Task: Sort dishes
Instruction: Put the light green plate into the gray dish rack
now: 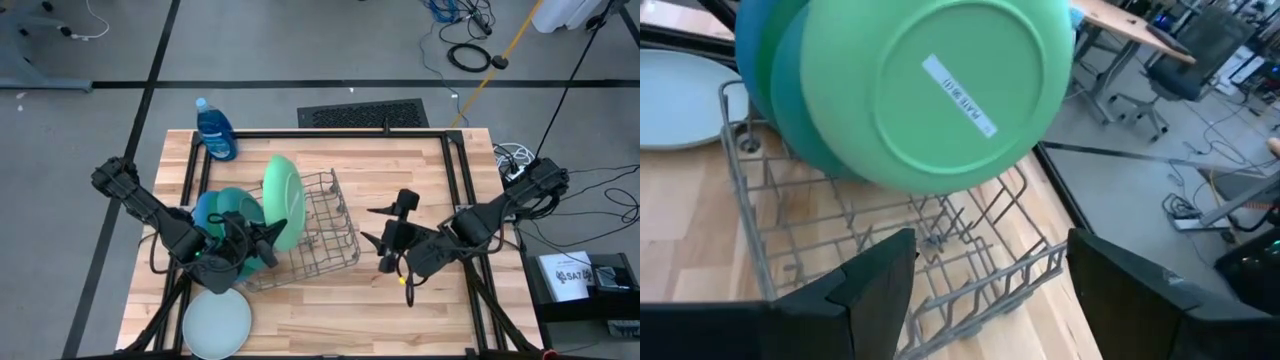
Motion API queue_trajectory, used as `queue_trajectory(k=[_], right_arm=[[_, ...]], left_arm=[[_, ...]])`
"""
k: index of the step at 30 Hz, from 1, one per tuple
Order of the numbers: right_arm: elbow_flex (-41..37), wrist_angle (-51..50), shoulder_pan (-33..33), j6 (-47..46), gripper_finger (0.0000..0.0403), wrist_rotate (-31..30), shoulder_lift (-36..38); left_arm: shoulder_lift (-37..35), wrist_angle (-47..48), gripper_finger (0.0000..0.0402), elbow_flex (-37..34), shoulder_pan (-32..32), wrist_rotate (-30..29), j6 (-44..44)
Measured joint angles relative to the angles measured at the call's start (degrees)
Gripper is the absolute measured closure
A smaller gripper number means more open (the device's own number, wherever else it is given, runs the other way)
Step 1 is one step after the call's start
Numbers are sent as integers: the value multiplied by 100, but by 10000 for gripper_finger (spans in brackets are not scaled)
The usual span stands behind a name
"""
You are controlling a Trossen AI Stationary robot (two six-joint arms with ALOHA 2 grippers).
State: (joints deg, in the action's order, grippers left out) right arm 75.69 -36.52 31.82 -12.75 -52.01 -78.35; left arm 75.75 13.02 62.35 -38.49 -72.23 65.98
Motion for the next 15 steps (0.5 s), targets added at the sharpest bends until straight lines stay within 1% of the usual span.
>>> queue_trajectory(k=[7, 12, 15], right_arm=[[-148, 248, 1, 32, 152, -45, 2], [-342, 334, 1, -37, 152, -42, 2], [-496, 833, -27, 88, 152, -17, 2]], left_arm=[[0, 151, 394, 0, -349, -115, 143], [-12, 646, 394, 0, -590, -292, 750], [-76, 1056, 394, 0, -680, -352, 1172]])
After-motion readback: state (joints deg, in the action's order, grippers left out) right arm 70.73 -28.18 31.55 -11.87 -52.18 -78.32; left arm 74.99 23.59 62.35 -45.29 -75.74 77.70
